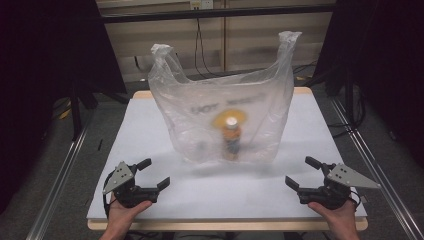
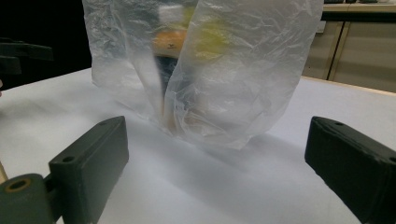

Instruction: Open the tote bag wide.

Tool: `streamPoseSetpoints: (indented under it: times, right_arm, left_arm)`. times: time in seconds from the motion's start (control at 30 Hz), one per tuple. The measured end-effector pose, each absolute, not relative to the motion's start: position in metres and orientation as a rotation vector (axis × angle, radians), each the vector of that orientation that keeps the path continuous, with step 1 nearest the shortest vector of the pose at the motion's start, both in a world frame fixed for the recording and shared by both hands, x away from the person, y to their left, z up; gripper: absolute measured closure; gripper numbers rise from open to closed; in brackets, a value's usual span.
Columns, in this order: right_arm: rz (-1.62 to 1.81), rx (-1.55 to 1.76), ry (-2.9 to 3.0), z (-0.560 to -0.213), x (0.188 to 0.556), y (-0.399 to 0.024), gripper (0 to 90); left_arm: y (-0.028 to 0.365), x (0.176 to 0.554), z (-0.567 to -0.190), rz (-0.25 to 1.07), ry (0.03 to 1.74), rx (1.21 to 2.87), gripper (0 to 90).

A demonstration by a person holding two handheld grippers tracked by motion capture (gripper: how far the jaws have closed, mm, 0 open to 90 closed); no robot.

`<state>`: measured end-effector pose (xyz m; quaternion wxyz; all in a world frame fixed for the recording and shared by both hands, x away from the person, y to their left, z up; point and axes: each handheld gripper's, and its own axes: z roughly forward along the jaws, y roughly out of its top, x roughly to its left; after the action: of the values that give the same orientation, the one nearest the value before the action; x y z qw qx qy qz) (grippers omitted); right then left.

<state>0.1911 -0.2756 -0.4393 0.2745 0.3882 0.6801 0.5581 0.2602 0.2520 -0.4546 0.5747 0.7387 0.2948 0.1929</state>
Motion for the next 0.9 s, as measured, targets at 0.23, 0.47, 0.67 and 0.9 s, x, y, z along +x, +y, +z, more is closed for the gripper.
streamPoseSetpoints:
  times: [0.23,0.47,0.67,0.9]
  right_arm:
    - [1.501,1.034,1.87,-0.44,0.194,-0.275,17.3]
    - [1.534,1.041,1.927,-0.441,0.198,-0.272,33.3]
    - [1.566,1.031,1.936,-0.441,0.201,-0.271,49.5]
    - [1.593,0.99,1.944,-0.437,0.203,-0.27,73.3]
  left_arm:
    - [0.249,0.26,-0.455,0.433,0.681,1.741,12.6]
    - [0.249,0.26,-0.454,0.398,0.638,1.759,33.8]
    - [0.247,0.26,-0.453,0.344,0.62,1.762,53.0]
    - [0.247,0.264,-0.45,0.274,0.637,1.771,73.2]
